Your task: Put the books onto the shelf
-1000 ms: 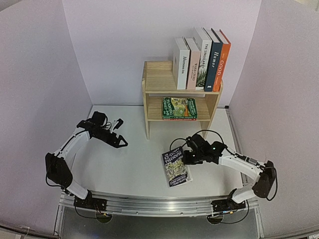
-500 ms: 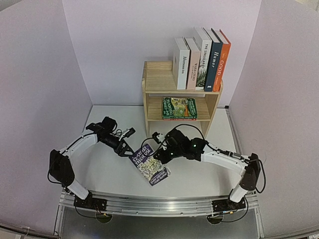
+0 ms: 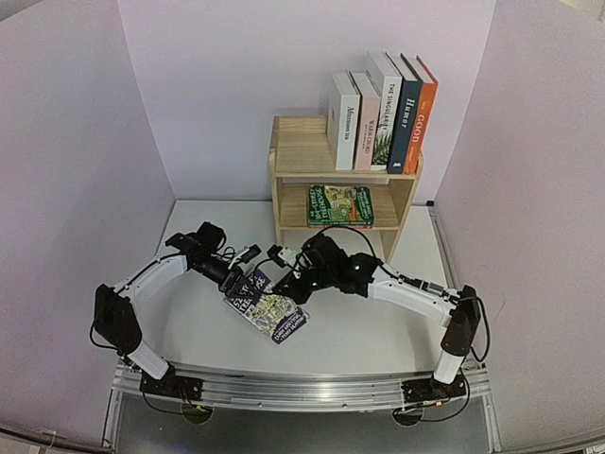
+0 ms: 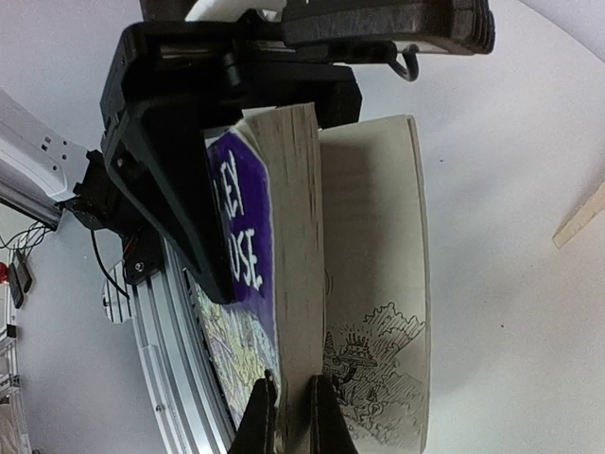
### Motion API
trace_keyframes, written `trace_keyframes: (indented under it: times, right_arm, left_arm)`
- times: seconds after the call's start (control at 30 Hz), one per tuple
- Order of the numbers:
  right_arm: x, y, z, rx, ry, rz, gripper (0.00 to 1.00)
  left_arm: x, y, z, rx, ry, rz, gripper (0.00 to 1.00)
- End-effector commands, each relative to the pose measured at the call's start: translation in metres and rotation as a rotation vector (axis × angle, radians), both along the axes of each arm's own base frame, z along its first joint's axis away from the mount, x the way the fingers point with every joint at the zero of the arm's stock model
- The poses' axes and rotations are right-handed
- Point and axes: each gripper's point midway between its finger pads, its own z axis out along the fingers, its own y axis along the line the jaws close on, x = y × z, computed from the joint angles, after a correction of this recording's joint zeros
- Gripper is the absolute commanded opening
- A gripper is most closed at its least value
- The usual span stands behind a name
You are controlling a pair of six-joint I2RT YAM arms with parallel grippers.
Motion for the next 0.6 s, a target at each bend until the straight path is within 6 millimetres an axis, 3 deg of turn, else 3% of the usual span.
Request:
trace_keyframes:
  times: [0.0, 0.17, 0.23, 0.27, 0.3, 0.37, 0.4, 0.43, 0.57]
  right_arm:
    - [0.003, 0.014, 0.041, 0.133, -0.061, 0.075, 0.00]
    - [0.011, 0.014, 0.042, 0.132, -0.072, 0.060, 0.00]
    - [0.022, 0.012, 0.044, 0.116, -0.101, 0.008, 0.00]
    - [0.033, 0.008, 0.045, 0.097, -0.129, -0.055, 0.05]
    - [0.046, 0.002, 0.046, 0.075, -0.163, -0.128, 0.13]
    - [0.074, -0.018, 0.047, 0.011, -0.251, -0.297, 0.61]
    - [0.083, -0.028, 0.051, -0.014, -0.295, -0.362, 0.78]
    - [0.088, -0.037, 0.055, -0.036, -0.338, -0.412, 0.88]
    - [0.073, -0.028, 0.070, -0.140, -0.586, -0.402, 0.91]
  left_arm:
    - [0.001, -0.004, 0.025, -0.062, -0.033, -0.014, 0.48]
    - [0.002, -0.006, 0.030, -0.075, -0.012, -0.003, 0.04]
    - [0.000, -0.007, 0.034, -0.082, 0.002, 0.002, 0.00]
    - [0.002, -0.007, 0.037, -0.080, 0.012, 0.017, 0.00]
    - [0.004, -0.007, 0.039, -0.078, 0.023, 0.036, 0.00]
    - [0.015, -0.005, 0.043, -0.069, 0.050, 0.108, 0.00]
    - [0.025, -0.002, 0.045, -0.072, 0.069, 0.159, 0.00]
    - [0.035, 0.003, 0.049, -0.079, 0.091, 0.214, 0.00]
    - [0.068, 0.025, 0.049, -0.089, 0.223, 0.417, 0.00]
